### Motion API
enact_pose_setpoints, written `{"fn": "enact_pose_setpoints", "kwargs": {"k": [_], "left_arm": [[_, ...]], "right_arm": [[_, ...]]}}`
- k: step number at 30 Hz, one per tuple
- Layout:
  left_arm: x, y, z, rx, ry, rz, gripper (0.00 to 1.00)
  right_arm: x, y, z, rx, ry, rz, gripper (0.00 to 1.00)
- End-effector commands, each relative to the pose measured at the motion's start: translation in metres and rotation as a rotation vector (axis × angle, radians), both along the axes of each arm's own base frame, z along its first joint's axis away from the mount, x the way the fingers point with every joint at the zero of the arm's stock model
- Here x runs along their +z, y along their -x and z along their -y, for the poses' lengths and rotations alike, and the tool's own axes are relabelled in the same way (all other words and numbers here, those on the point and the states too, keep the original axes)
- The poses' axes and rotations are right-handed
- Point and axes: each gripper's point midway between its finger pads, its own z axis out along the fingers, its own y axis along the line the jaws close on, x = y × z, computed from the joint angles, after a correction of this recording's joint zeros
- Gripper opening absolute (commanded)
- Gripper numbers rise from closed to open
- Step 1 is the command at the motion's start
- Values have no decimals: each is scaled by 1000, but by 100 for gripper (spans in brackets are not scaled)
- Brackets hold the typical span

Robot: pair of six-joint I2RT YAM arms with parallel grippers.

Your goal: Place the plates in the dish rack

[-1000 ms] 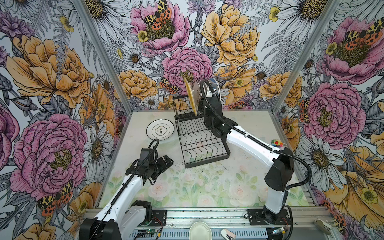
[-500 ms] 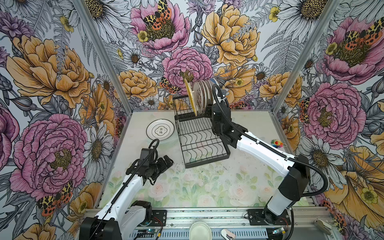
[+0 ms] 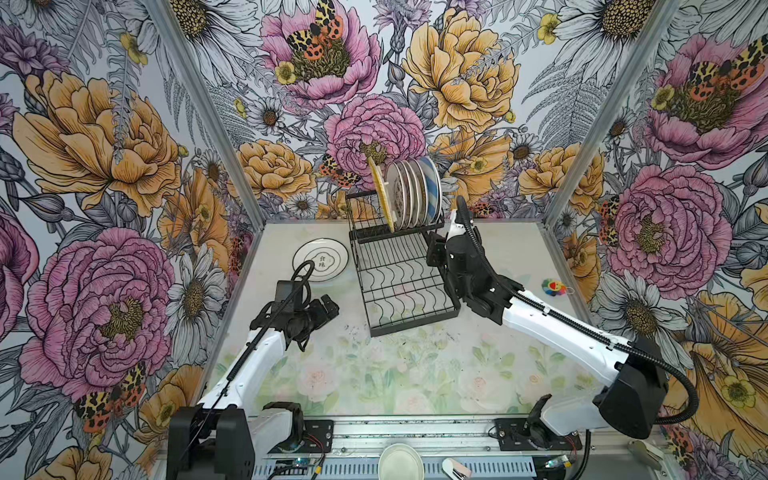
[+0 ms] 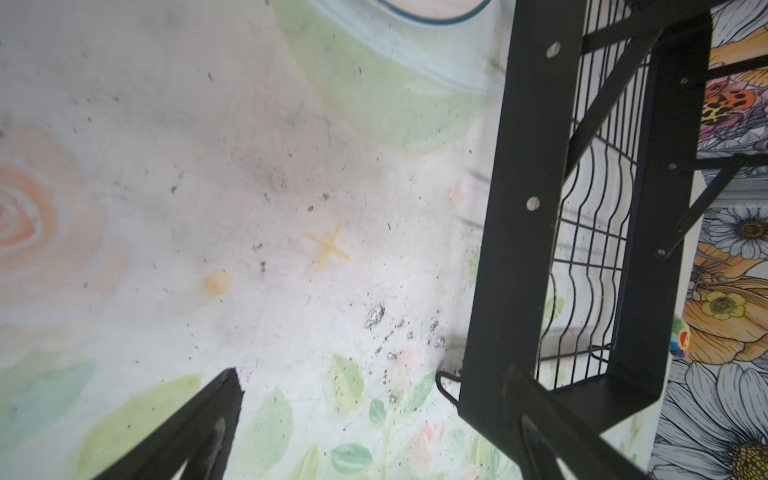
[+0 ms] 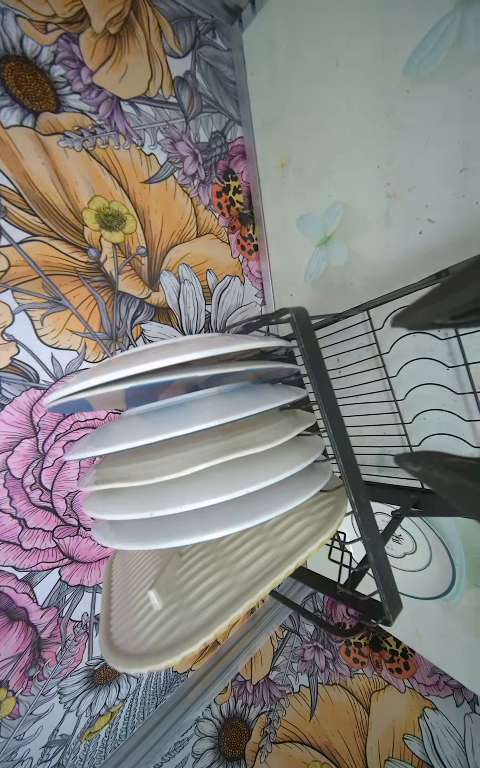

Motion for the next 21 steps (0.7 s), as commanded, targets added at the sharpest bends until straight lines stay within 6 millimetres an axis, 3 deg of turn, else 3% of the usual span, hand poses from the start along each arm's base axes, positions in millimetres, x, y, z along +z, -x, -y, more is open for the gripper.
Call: {"fn": "enact_pose_setpoints", "kwargs": {"k": [1, 11, 17, 21], "left_arm": [[22, -34, -13, -1, -49, 111, 98], [14, -111, -63, 97, -47, 127, 91], [9, -170, -85, 82, -135, 120, 86], [-5, -214, -100, 51, -219, 78, 82]], "right_arm": [[-5, 12, 6, 25, -58, -29, 49], [-31, 23, 37, -6, -75, -90, 51], [-39, 23, 50, -22, -78, -119, 51], [-48, 23, 61, -38, -82, -145, 51]]}}
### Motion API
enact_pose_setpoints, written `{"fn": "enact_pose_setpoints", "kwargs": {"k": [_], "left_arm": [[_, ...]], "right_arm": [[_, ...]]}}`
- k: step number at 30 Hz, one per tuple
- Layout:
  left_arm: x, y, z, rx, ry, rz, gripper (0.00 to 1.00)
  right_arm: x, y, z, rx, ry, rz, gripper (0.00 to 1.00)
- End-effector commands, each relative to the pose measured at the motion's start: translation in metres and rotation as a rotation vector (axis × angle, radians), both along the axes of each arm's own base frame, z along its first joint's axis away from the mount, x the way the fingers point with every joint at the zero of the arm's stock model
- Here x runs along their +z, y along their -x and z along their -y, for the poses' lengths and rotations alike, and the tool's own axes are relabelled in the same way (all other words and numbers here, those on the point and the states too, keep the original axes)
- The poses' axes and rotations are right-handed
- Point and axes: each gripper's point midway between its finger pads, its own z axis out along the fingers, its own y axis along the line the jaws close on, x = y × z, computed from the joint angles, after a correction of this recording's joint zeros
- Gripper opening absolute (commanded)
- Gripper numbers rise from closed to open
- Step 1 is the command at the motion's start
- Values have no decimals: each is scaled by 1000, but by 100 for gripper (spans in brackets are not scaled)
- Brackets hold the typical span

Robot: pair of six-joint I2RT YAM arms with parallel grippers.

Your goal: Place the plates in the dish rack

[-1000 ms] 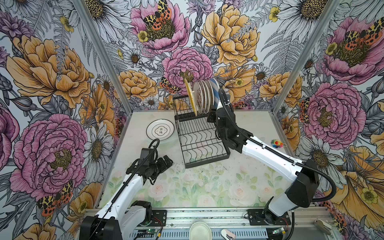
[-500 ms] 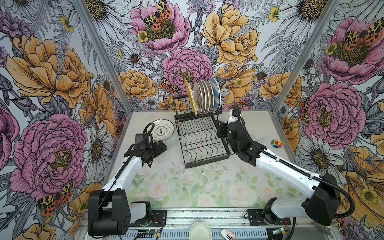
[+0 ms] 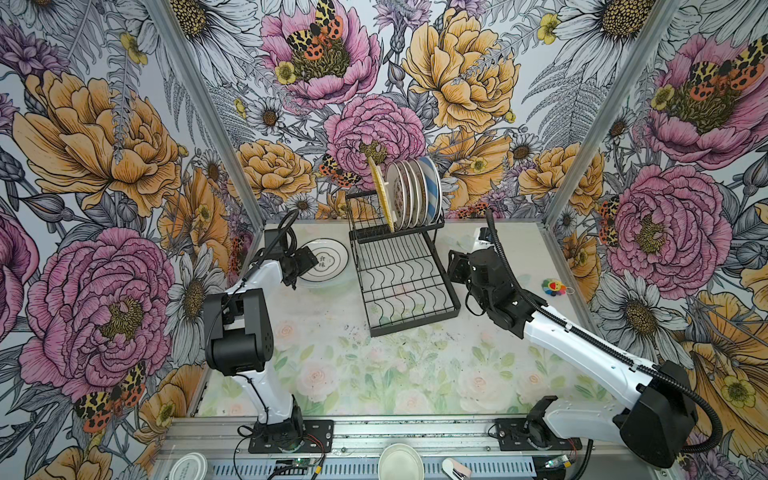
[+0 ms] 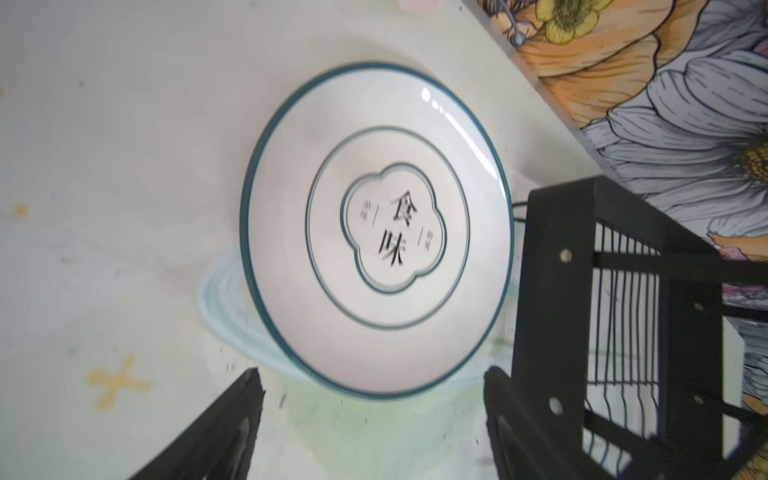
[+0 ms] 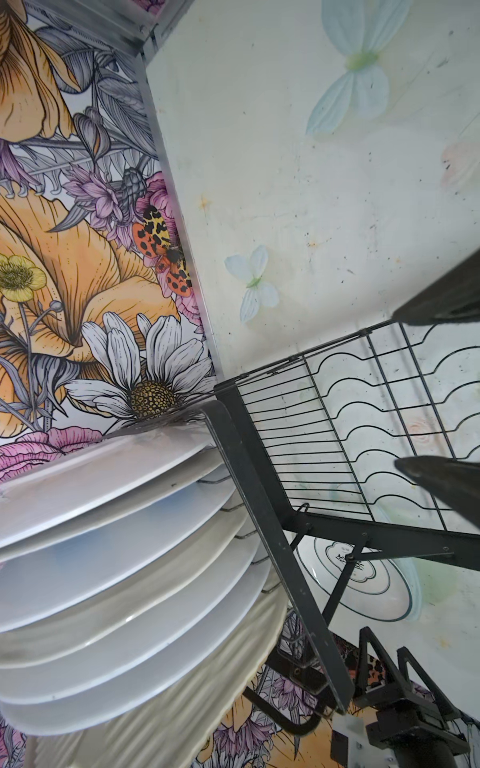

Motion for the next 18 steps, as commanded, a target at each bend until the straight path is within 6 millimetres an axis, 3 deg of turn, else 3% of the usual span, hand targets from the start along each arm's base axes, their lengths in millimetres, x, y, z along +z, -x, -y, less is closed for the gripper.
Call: {"fn": "enact_pose_setpoints", "kwargs": {"k": [1, 8, 18], "left_arm": [[-5, -31, -18, -34, -115, -16, 81], [-6, -98, -14, -134, -242, -19, 68], [-26, -156, 13, -234, -227, 2, 74]], "right_arm": [[-1, 5, 9, -6, -28, -19, 51], [-20, 6, 25, -34, -27, -78, 51], [-31, 4, 33, -41, -39, -126, 51]]}}
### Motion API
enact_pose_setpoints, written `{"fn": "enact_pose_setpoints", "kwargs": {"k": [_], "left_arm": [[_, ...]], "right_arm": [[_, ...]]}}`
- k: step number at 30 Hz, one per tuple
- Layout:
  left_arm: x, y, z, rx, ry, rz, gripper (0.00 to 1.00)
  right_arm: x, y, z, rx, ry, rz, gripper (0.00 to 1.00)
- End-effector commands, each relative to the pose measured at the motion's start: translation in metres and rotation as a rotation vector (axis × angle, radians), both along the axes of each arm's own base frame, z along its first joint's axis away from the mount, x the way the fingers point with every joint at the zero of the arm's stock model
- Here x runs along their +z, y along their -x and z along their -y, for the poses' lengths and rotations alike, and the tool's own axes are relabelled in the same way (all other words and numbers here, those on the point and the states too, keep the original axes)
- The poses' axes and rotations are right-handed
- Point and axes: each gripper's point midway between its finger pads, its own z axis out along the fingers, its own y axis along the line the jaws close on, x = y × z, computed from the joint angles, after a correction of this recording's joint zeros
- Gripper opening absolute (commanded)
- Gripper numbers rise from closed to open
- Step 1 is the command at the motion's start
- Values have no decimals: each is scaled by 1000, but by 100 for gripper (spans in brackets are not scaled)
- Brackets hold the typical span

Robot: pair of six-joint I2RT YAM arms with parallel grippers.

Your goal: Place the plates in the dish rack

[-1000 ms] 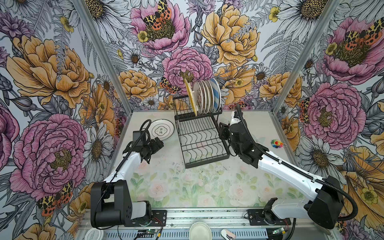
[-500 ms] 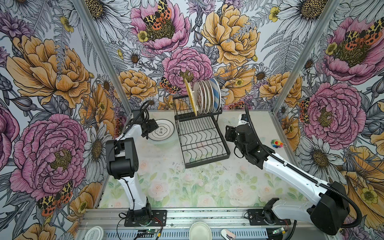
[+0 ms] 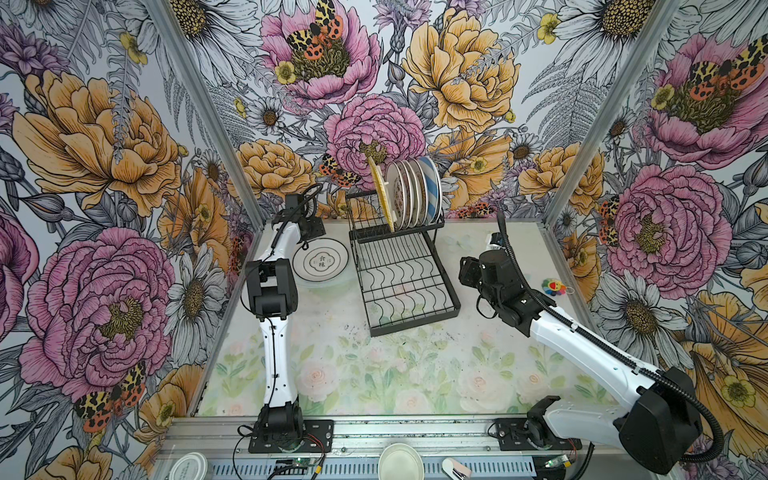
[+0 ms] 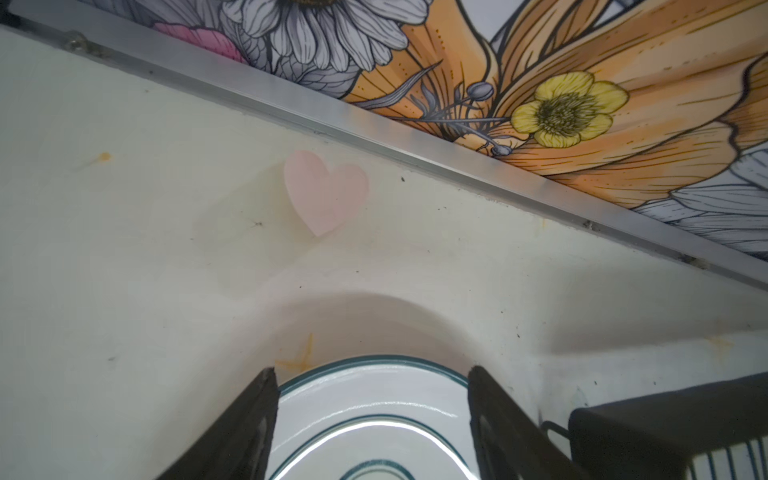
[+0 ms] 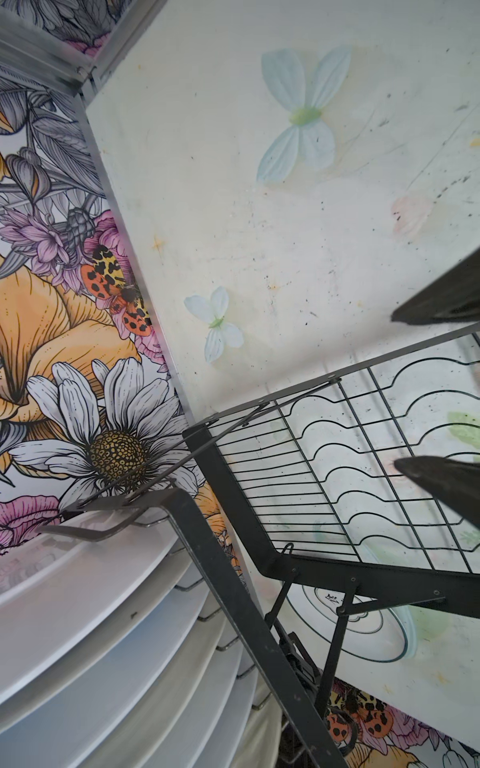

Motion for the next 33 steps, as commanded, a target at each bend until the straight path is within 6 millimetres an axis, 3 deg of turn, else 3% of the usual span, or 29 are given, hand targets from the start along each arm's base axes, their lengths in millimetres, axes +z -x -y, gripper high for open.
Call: {"fn": "enact_pose_setpoints", "kwargs": {"k": [1, 11, 21, 33], "left_arm": [[-6, -4, 9, -50, 3, -29, 74], [-18, -14, 16, -84, -15, -37, 75], [-36, 2, 44, -178, -11, -120, 73], [-25, 30, 55, -281, -6, -189, 72]], "right_arm": [[-1, 3, 1, 4, -25, -13, 52], [-8, 4, 1, -2, -39, -39, 52], [-5, 7, 2, -5, -59, -34, 53], [3, 15, 6, -8, -82, -14, 53]]}}
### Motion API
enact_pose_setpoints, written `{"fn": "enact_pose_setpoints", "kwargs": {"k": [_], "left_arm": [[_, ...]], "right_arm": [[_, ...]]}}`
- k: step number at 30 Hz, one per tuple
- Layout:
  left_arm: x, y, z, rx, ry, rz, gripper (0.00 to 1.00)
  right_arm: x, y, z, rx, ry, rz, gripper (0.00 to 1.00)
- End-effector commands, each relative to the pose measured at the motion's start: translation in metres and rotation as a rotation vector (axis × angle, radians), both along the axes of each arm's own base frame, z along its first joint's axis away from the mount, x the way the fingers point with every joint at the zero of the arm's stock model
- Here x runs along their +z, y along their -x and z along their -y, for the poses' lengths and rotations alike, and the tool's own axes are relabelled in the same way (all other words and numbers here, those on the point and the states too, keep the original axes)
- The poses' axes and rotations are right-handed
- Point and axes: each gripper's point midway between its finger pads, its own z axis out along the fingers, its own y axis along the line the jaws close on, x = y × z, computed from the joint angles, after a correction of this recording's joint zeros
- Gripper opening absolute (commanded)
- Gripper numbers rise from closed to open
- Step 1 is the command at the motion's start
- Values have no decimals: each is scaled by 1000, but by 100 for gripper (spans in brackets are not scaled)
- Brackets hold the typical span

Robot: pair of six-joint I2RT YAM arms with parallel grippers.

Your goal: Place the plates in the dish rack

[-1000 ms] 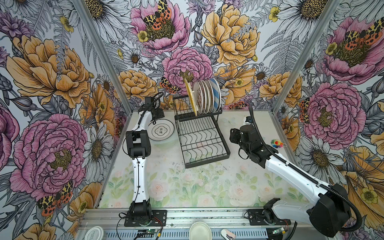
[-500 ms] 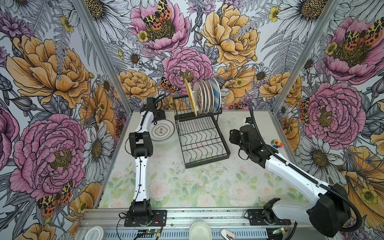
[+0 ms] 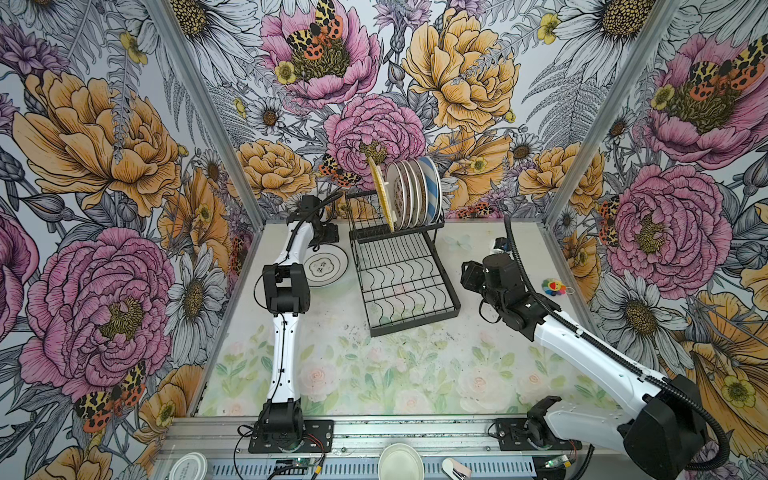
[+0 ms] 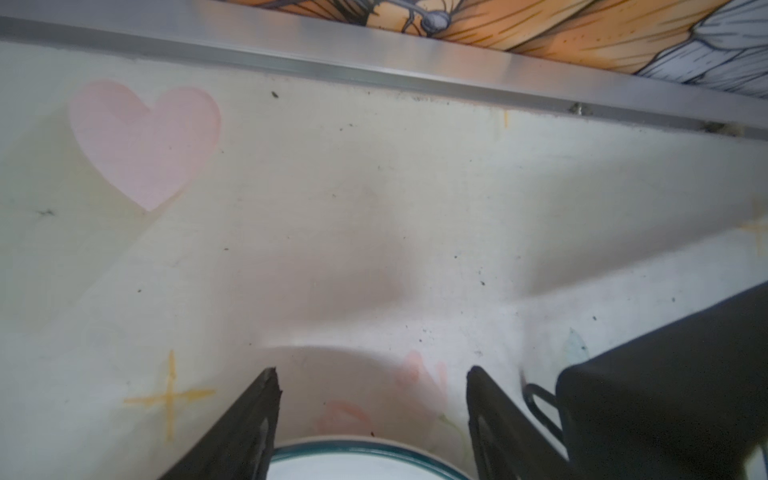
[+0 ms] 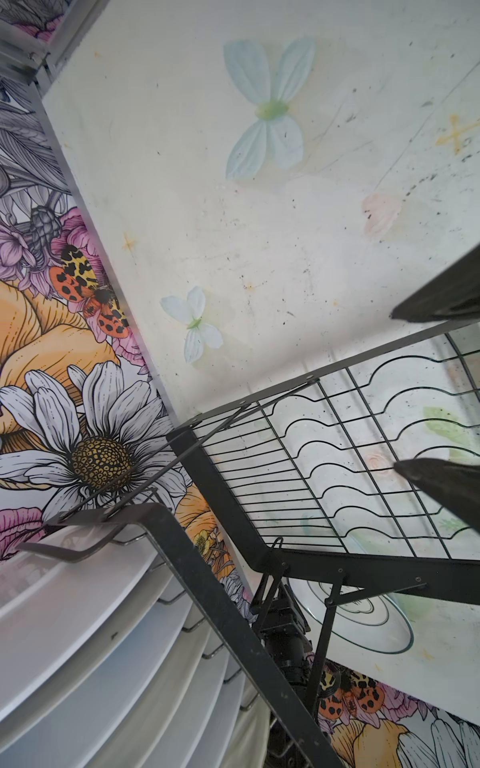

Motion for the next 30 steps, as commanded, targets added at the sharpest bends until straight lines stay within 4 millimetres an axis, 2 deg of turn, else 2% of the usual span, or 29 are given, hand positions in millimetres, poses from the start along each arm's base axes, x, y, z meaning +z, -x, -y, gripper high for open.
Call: {"fn": "enact_pose_setpoints", "kwargs": {"k": [1, 5, 14, 22, 26, 30], "left_arm": [[10, 22, 7, -58, 17, -58, 71], [8, 37, 8, -79, 8, -100, 70], [18, 70, -7, -57, -52, -159, 70], [10, 117, -14, -35, -56, -262, 69], [10, 141, -14, -23, -57, -303, 69], [1, 169, -12, -23, -68, -357, 69]], "right_arm": [[8, 3, 2, -1, -26, 17, 54], [11, 4, 2, 1, -34, 23, 53], [12, 8, 1, 5, -49, 25, 54], [17, 11, 0, 9, -59, 38, 54], [16, 13, 0, 13, -61, 37, 54], [16, 14, -2, 20, -66, 37, 55]]}}
